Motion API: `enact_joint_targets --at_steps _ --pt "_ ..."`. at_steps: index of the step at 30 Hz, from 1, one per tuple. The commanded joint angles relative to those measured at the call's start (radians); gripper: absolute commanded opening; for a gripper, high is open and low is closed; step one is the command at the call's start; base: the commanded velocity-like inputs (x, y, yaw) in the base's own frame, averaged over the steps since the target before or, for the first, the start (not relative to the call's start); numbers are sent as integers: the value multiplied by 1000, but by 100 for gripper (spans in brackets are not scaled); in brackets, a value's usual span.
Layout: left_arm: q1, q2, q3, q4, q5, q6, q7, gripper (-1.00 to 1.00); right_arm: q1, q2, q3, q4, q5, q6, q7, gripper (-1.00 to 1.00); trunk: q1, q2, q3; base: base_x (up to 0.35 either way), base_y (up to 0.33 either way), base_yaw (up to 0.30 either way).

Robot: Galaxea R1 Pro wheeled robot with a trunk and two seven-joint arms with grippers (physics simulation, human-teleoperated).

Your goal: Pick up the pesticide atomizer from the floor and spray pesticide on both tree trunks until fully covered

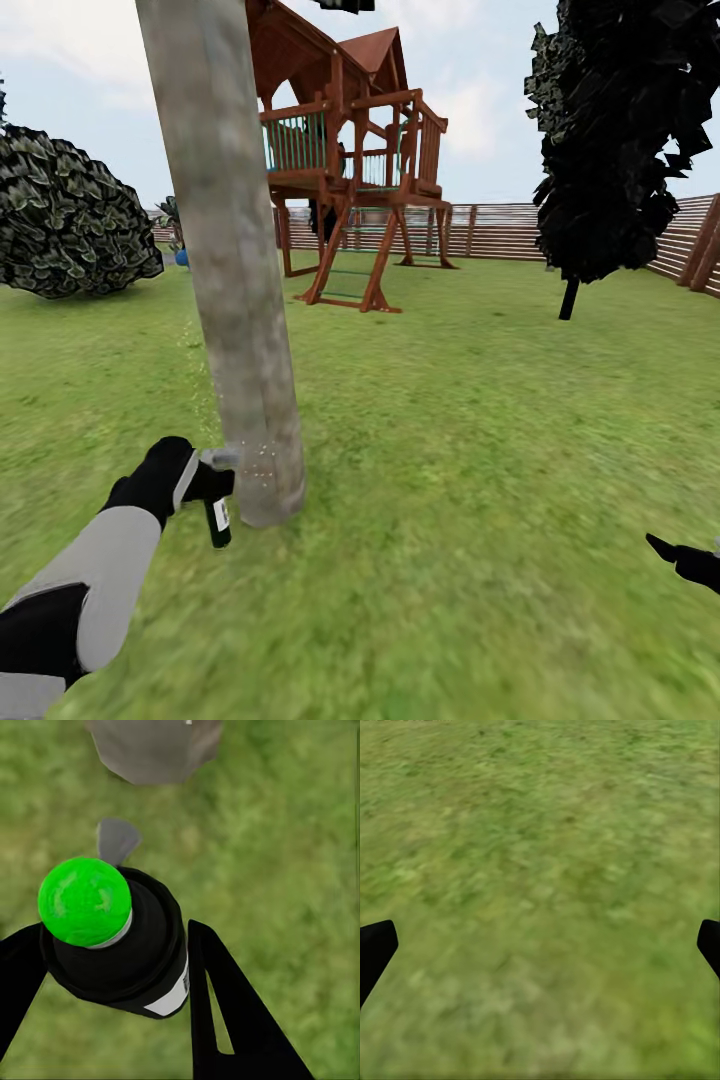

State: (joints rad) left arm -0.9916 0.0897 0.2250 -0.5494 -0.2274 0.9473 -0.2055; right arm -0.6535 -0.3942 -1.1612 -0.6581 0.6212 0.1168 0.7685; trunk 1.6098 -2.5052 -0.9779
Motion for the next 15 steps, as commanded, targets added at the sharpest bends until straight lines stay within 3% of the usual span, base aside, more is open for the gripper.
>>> enact_joint_targets --at_steps 1,4,6,9,15 --pt "-18 0 -5 -5 -2 23 0 -100 0 0 0 0 0 0 0 100 0 0 0 0 0 0" --pt "-68 -1 -8 -7 -32 40 1 -100 0 0 0 0 0 0 0 100 0 0 0 0 0 0" --pt "-102 -1 -9 -7 -83 43 0 -100 0 0 0 0 0 0 0 100 0 0 0 0 0 0" --pt "-155 -1 -9 -5 -107 45 0 -100 0 0 0 0 0 0 0 100 0 0 0 0 0 0" --pt "-248 -43 -9 1 -165 49 0 -100 0 -3 -1 0 0 0 0 100 0 0 0 0 0 0"
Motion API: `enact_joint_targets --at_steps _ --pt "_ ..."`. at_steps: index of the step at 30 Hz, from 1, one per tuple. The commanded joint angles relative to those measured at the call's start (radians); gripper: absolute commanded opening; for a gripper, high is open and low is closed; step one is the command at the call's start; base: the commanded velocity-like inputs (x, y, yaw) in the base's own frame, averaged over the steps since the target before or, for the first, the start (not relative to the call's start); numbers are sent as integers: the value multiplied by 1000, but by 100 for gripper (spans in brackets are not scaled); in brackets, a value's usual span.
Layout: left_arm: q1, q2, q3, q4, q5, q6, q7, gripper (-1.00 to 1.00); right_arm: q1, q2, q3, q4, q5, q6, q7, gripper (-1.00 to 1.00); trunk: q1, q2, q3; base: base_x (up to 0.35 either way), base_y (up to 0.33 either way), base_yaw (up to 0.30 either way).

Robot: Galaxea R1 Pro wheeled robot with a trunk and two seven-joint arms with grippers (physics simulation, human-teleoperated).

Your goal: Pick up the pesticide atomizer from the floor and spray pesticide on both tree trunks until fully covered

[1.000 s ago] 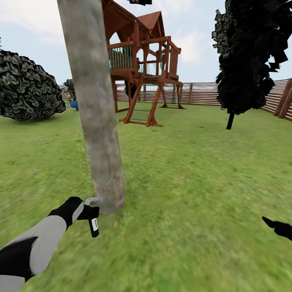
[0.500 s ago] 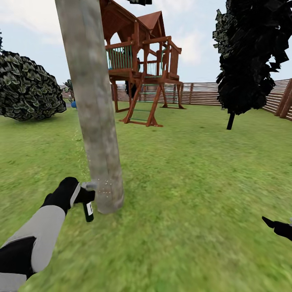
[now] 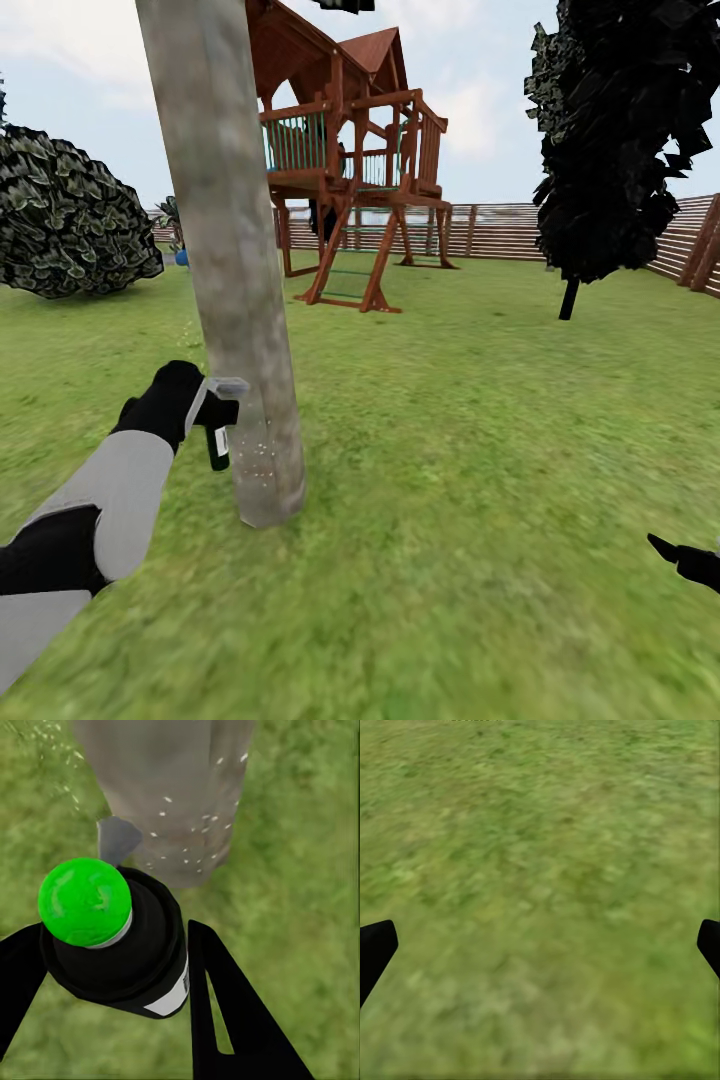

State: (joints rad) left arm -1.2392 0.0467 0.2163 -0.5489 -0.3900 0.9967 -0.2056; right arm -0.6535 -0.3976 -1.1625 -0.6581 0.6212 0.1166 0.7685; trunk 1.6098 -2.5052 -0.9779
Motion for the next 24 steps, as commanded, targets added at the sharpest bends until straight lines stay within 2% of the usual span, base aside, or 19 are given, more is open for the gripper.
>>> enact_joint_targets --at_steps 1,5,8,11,17,20,22,24 --pt "-23 -4 0 1 -9 0 0 -100 0 -2 0 0 0 0 0 100 0 0 0 0 0 0" --pt "-65 -3 1 16 -33 0 0 -100 0 -3 0 0 0 0 0 100 0 0 0 0 0 0" --pt "-86 2 2 19 -99 0 0 -100 0 -3 0 0 0 0 0 100 0 0 0 0 0 0" --pt "-104 4 3 19 -127 0 0 -100 0 -3 0 0 0 0 0 100 0 0 0 0 0 0" --pt "-151 17 3 20 -136 1 0 -100 0 -4 0 0 0 0 0 100 0 0 0 0 0 0" --pt "-154 21 4 20 -136 1 0 -100 0 -4 0 0 0 0 0 100 0 0 0 0 0 0" --pt "-154 48 4 20 -136 2 0 -100 0 -4 0 0 0 0 0 100 0 0 0 0 0 0" --pt "-154 61 5 21 -136 1 0 -100 0 -4 0 0 0 0 0 100 0 0 0 0 0 0"
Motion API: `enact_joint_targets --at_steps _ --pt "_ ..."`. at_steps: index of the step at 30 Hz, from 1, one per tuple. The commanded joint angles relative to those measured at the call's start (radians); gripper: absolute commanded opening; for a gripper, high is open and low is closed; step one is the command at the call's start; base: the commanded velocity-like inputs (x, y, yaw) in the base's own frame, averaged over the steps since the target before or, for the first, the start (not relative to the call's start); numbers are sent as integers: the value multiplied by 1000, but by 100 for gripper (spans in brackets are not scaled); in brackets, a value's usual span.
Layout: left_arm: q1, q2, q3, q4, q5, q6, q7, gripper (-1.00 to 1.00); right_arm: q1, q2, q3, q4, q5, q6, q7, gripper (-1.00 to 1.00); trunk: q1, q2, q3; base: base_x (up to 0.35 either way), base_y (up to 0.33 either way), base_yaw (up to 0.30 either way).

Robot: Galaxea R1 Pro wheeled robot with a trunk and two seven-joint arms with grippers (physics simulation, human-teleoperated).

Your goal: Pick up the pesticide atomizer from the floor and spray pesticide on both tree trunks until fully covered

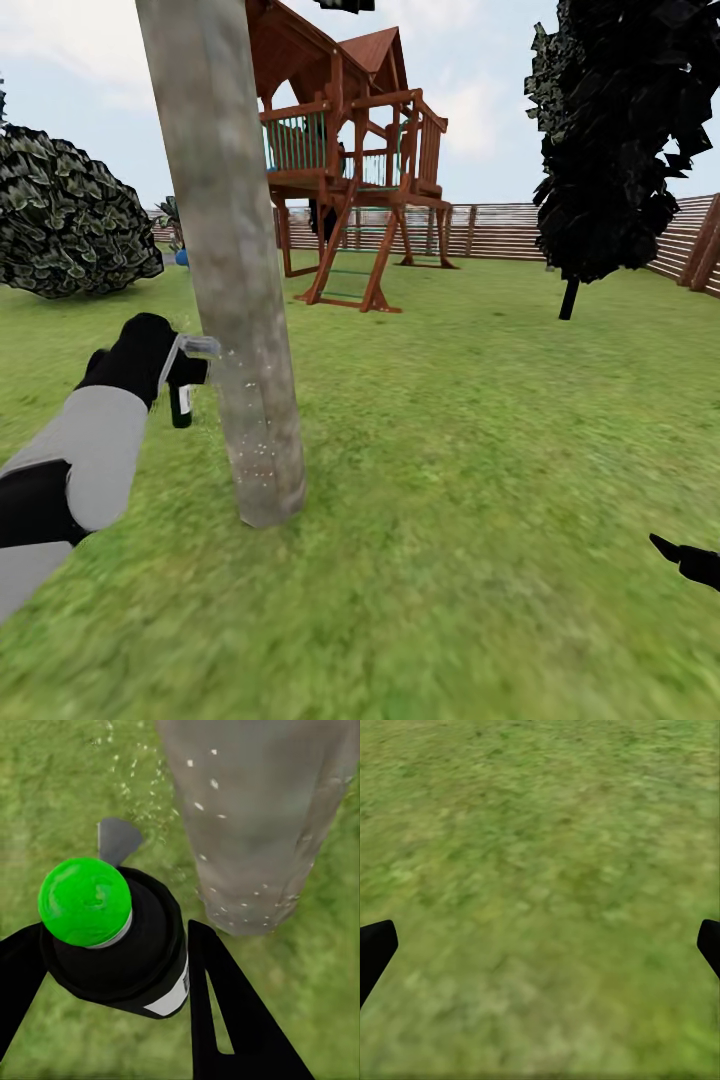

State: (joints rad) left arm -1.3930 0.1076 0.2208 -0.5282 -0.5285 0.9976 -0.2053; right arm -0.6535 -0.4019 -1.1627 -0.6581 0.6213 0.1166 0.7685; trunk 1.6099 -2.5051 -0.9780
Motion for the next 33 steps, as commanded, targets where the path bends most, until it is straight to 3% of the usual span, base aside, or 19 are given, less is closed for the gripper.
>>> enact_joint_targets --at_steps 1,3,13,17,20,26,28,33 --pt "0 2 0 11 2 0 0 -100 0 0 0 0 0 0 0 100 0 0 0 0 0 0" --pt "0 3 0 76 2 -1 0 -100 0 0 0 0 0 0 0 100 0 0 0 0 0 0" --pt "7 1 0 196 2 -7 -1 -100 0 0 0 0 0 0 0 100 0 0 0 0 0 0" --pt "9 1 -1 303 4 -16 -2 -100 0 0 0 0 0 0 0 100 0 0 0 0 0 0" --pt "16 4 0 313 3 -18 -2 -100 0 0 0 0 0 0 0 100 0 0 0 0 0 0" --pt "100 8 0 313 2 -37 -2 -100 0 0 1 0 0 0 0 100 0 0 0 0 0 0" --pt "156 16 0 313 2 -98 -1 -100 0 4 3 0 0 0 0 100 0 0 0 0 0 0" --pt "229 40 3 310 7 -117 -2 -100 0 8 5 2 0 -3 0 100 0 0 0 0 0 0"
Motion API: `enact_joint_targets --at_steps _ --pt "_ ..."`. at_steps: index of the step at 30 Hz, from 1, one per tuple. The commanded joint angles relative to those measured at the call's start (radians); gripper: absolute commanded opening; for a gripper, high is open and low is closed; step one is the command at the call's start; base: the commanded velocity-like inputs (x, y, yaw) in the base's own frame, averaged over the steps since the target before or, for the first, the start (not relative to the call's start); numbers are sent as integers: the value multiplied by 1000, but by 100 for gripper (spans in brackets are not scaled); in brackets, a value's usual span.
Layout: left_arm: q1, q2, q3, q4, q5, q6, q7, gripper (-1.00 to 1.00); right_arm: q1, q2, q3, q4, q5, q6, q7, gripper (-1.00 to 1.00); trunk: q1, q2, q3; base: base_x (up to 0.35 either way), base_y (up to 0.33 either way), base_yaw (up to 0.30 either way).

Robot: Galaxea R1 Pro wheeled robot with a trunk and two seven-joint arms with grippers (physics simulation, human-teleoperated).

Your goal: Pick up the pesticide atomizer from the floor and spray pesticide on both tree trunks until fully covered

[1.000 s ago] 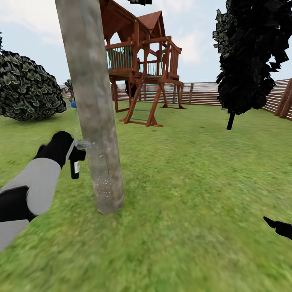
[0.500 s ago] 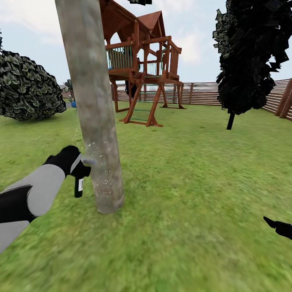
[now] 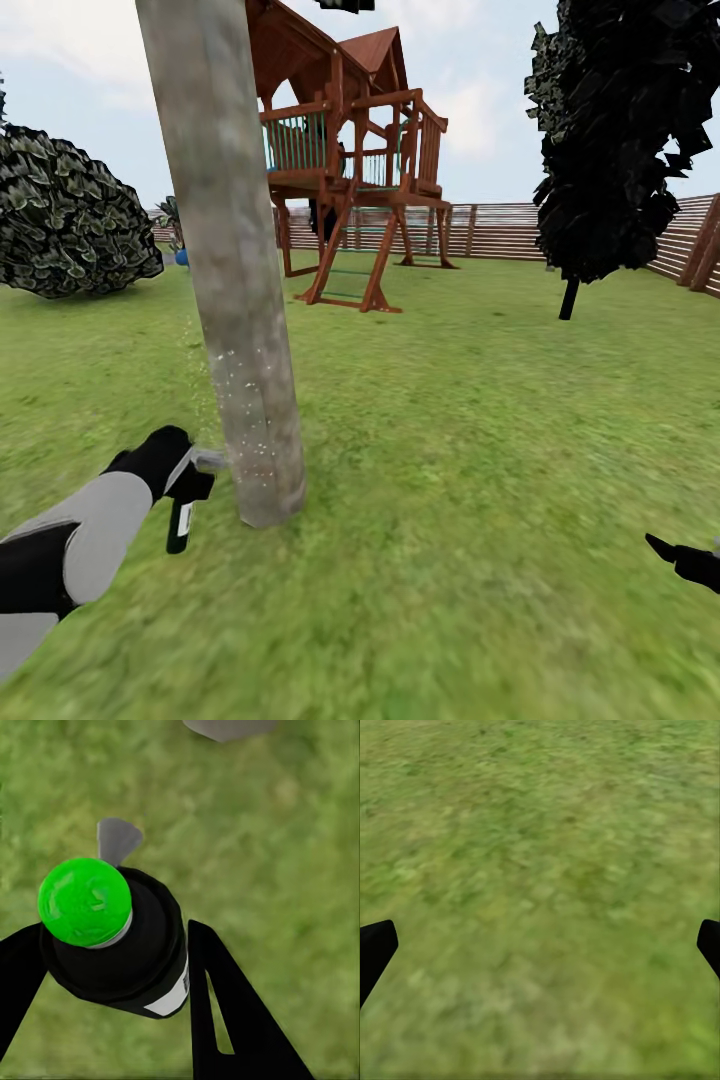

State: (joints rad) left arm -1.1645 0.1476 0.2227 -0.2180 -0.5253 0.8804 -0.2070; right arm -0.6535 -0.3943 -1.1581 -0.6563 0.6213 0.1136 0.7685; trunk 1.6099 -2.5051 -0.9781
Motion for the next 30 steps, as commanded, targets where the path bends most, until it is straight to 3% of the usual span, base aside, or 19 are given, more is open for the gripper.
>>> enact_joint_targets --at_steps 1,3,5,8,10,12,18,22,24,30 --pt "4 8 2 0 4 0 0 -100 0 0 0 1 0 0 0 100 0 0 0 0 0 0" --pt "32 17 3 1 8 -31 -1 -100 0 0 -1 1 0 0 0 100 0 0 0 0 0 0" --pt "86 19 4 2 9 -144 0 -100 0 0 -1 1 0 0 1 100 0 0 0 0 0 0" --pt "147 20 6 3 13 -258 -2 -100 0 0 -2 -1 0 3 1 100 0 0 0 0 0 0" --pt "161 20 11 2 91 -328 -2 -100 0 0 -4 -3 -1 4 2 100 0 0 0 0 -190 166" --pt "162 25 12 2 133 -338 -2 -100 0 0 -2 -3 -2 4 2 100 0 0 0 0 -285 261" --pt "162 34 13 -26 148 -340 -4 -100 0 0 1 -3 0 4 2 100 0 0 0 0 -304 281" --pt "162 36 41 -33 223 -343 -5 -100 0 0 -2 -3 -1 4 2 100 0 0 0 0 -307 109" --pt "163 37 44 -33 242 -343 -6 -100 0 0 -4 -3 -3 4 2 100 0 0 0 0 -313 19" --pt "163 36 44 -28 246 -345 -5 -100 0 0 -3 -3 -3 4 2 100 0 0 0 0 -326 169"
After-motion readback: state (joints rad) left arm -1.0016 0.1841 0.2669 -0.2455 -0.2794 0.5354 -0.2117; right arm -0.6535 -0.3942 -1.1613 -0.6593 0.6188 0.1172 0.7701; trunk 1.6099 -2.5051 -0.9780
